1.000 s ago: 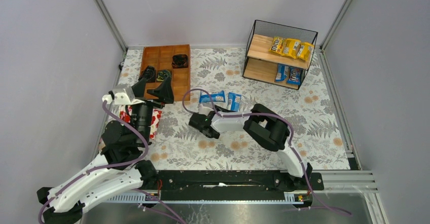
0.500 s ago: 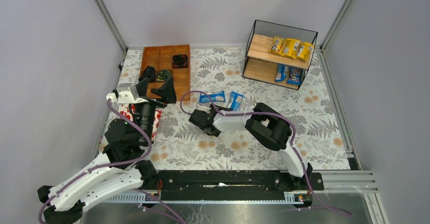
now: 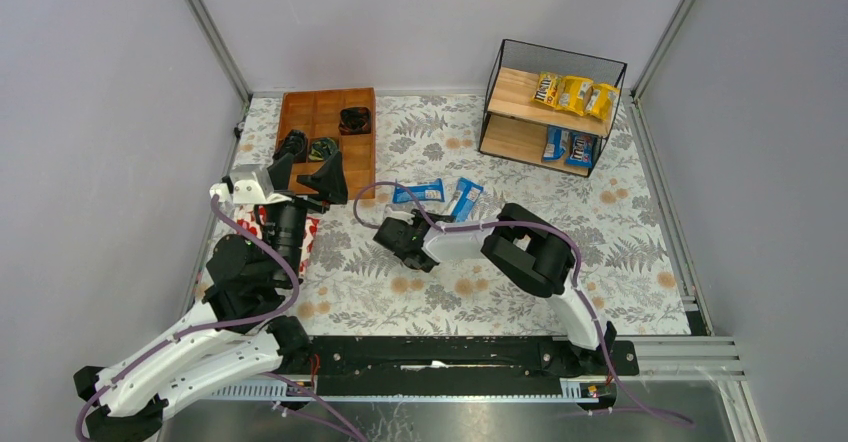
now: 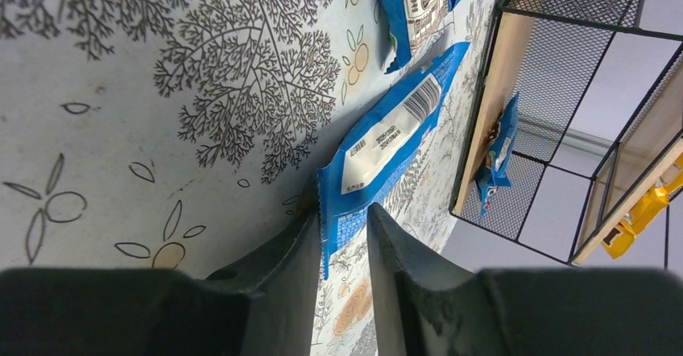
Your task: Place and organize the candy bags onto the shelf
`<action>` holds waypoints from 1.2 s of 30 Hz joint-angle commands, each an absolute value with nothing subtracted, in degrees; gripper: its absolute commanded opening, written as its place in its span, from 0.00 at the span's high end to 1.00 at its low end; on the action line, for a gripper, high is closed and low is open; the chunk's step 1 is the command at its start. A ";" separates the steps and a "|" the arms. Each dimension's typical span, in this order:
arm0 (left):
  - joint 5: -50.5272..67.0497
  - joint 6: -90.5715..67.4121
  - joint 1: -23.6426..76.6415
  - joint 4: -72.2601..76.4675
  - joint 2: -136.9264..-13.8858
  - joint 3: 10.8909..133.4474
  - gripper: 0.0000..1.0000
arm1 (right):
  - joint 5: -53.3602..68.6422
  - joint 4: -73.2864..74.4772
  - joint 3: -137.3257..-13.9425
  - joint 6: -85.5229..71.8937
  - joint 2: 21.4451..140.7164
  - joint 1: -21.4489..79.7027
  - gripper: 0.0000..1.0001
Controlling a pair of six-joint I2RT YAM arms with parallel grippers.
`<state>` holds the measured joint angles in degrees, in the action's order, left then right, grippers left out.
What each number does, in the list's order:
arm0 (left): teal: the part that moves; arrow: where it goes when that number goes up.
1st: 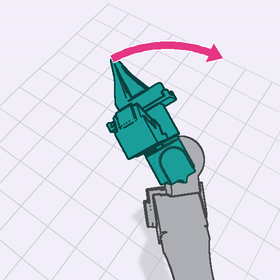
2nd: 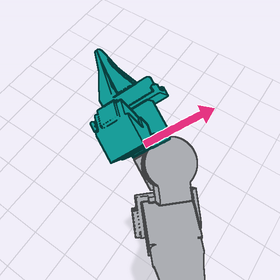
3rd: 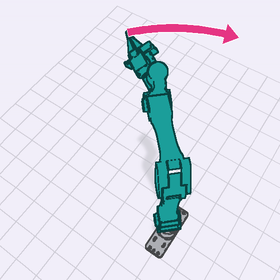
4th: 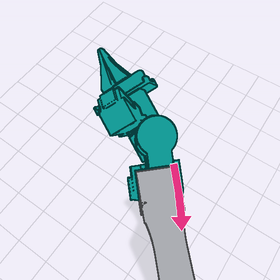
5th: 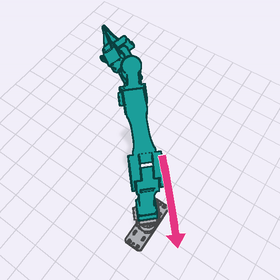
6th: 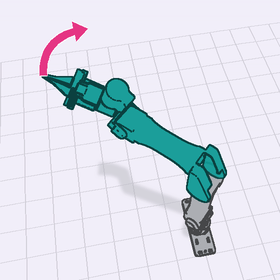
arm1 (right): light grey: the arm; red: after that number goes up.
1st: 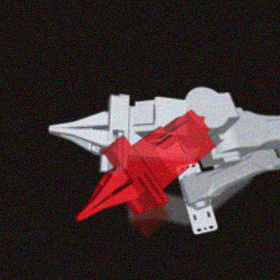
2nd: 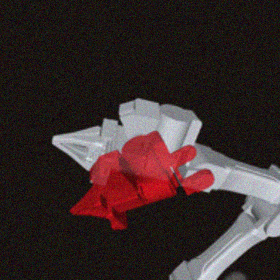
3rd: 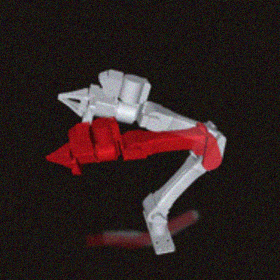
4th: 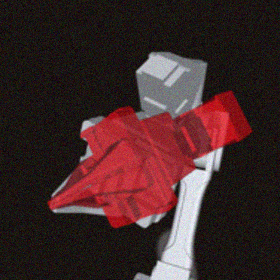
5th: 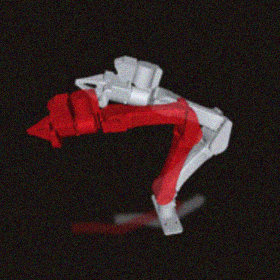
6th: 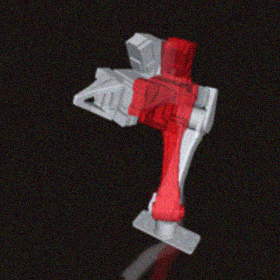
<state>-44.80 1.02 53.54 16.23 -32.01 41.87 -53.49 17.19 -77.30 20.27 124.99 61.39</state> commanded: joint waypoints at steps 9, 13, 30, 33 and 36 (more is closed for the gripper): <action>-43.86 0.52 53.39 17.58 -32.17 42.56 0.01 | -49.10 14.41 -71.81 19.81 116.17 60.94 0.97; -43.71 0.26 53.38 17.50 -32.05 42.62 0.01 | -49.65 18.58 -72.16 17.66 112.47 60.98 1.00; -42.45 -1.92 53.39 16.36 -32.06 43.14 0.01 | -49.50 23.70 -65.73 24.17 91.62 53.13 1.00; -42.53 -1.90 53.35 16.35 -32.37 43.21 0.01 | -48.98 19.55 -64.72 29.29 90.35 49.39 1.00; -42.60 -1.76 53.37 16.35 -32.66 43.26 0.01 | -48.42 15.09 -64.78 34.55 90.46 45.93 1.00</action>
<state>-43.13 -1.43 53.54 15.84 -32.01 41.87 -49.56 21.85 -65.14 25.87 92.07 49.52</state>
